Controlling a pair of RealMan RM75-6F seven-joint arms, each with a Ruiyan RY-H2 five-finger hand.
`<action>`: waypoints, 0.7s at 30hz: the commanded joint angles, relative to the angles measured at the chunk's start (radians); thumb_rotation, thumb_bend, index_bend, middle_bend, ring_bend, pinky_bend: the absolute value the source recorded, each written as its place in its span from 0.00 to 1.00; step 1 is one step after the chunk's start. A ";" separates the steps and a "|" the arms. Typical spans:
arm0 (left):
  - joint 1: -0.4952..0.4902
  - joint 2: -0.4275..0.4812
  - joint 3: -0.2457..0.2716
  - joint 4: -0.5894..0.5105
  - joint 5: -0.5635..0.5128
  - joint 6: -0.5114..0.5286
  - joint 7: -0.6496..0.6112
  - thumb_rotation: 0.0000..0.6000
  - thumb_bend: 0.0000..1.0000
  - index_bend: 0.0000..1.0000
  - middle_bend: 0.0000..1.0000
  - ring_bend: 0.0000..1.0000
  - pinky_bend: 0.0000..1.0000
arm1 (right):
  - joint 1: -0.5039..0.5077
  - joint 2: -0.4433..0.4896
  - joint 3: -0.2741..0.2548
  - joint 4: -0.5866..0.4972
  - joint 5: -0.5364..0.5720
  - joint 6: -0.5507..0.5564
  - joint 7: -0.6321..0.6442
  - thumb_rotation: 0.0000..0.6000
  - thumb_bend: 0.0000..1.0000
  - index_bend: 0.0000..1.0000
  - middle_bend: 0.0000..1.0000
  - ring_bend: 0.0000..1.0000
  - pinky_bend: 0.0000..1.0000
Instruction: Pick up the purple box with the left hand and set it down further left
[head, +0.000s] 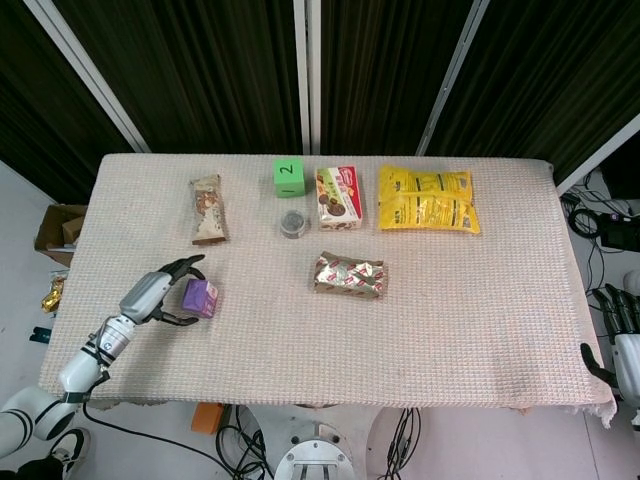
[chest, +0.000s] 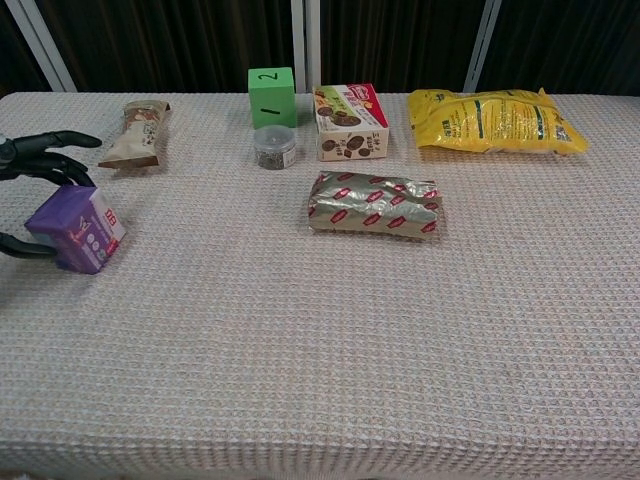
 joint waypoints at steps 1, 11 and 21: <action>-0.004 -0.006 0.000 0.006 -0.004 -0.007 -0.009 1.00 0.16 0.02 0.36 0.10 0.17 | 0.000 -0.001 0.000 0.002 0.000 0.000 0.000 1.00 0.28 0.00 0.00 0.00 0.00; -0.008 -0.017 -0.017 0.008 -0.024 0.004 0.017 1.00 0.29 0.09 0.56 0.18 0.26 | -0.002 -0.002 0.000 0.006 0.003 -0.001 0.007 1.00 0.28 0.00 0.00 0.00 0.00; -0.001 0.122 -0.049 -0.159 0.000 0.095 0.437 1.00 0.31 0.11 0.68 0.27 0.30 | 0.001 -0.007 0.001 0.015 0.003 -0.007 0.014 1.00 0.28 0.00 0.00 0.00 0.00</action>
